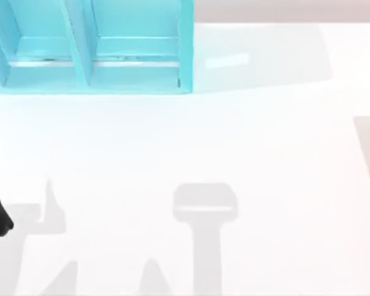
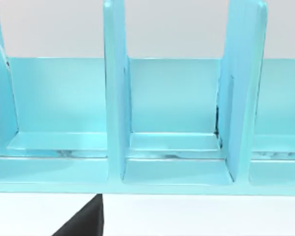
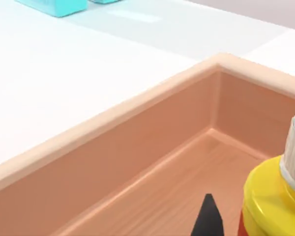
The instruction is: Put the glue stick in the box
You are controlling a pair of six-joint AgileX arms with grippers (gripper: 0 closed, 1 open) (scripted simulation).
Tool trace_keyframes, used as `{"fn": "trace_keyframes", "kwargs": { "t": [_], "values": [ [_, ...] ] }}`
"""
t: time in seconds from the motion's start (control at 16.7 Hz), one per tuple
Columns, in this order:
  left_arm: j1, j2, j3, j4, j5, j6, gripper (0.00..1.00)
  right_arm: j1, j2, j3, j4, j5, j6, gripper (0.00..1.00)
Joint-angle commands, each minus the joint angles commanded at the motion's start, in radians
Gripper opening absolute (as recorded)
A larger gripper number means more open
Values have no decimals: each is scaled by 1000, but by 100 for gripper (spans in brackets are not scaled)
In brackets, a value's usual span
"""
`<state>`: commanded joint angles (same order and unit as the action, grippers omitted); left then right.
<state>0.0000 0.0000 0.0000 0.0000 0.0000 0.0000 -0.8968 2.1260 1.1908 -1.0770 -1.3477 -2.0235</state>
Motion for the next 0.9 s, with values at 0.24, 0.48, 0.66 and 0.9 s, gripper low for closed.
{"fn": "trace_keyframes", "kwargs": {
  "t": [0.24, 0.48, 0.66, 0.9],
  "values": [
    [0, 0, 0, 0, 0, 0, 100, 6, -1, -8, 22, -5, 19, 0],
    [0, 0, 0, 0, 0, 0, 100, 6, -1, -8, 22, -5, 19, 23],
    [0, 0, 0, 0, 0, 0, 100, 6, -1, -8, 22, -5, 19, 45],
    [0, 0, 0, 0, 0, 0, 100, 6, -1, -8, 22, -5, 19, 75]
  ]
}}
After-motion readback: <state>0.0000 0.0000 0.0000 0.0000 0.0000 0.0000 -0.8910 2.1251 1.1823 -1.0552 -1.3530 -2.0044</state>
